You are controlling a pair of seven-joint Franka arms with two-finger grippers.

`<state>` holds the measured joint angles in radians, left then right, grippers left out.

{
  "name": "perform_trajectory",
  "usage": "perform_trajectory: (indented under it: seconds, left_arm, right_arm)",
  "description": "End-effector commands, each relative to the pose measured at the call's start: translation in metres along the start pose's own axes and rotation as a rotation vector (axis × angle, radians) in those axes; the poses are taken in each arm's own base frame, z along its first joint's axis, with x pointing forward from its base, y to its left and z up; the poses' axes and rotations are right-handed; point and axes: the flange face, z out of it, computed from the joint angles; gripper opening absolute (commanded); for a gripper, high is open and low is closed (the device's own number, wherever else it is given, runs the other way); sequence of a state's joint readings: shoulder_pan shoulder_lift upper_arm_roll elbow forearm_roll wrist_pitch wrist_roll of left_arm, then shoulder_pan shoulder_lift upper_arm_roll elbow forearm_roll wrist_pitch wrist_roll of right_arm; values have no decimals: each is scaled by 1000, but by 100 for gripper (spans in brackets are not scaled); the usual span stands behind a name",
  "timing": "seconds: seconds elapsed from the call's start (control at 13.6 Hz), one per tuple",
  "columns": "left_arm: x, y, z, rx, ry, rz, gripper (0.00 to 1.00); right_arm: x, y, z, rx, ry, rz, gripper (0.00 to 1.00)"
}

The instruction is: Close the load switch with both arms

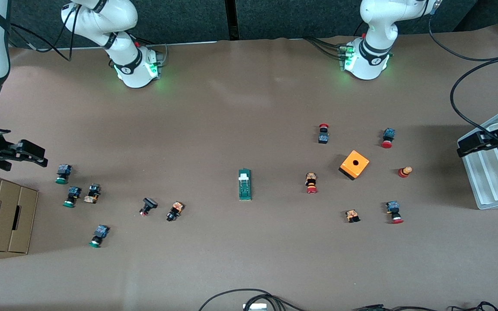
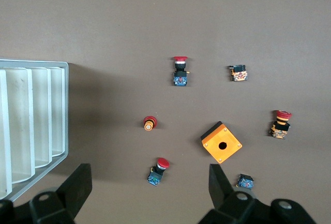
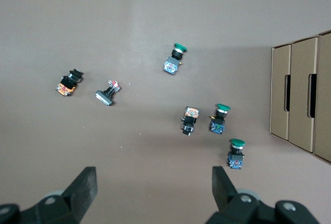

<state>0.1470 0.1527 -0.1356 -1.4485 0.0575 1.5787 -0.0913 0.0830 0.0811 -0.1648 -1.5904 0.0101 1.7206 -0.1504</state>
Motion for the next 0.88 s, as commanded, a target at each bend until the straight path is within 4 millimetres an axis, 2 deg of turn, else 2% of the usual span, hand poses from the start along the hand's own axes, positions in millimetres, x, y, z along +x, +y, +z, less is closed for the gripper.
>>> perform_trajectory:
  seconds: [0.0, 0.81]
  left_arm:
    - [1, 1, -6, 16, 14, -10, 100]
    - [-1, 8, -9, 17, 18, 5, 100]
  right_arm:
    - [0, 2, -1, 9, 11, -22, 99]
    - [2, 3, -3, 2, 21, -35, 99]
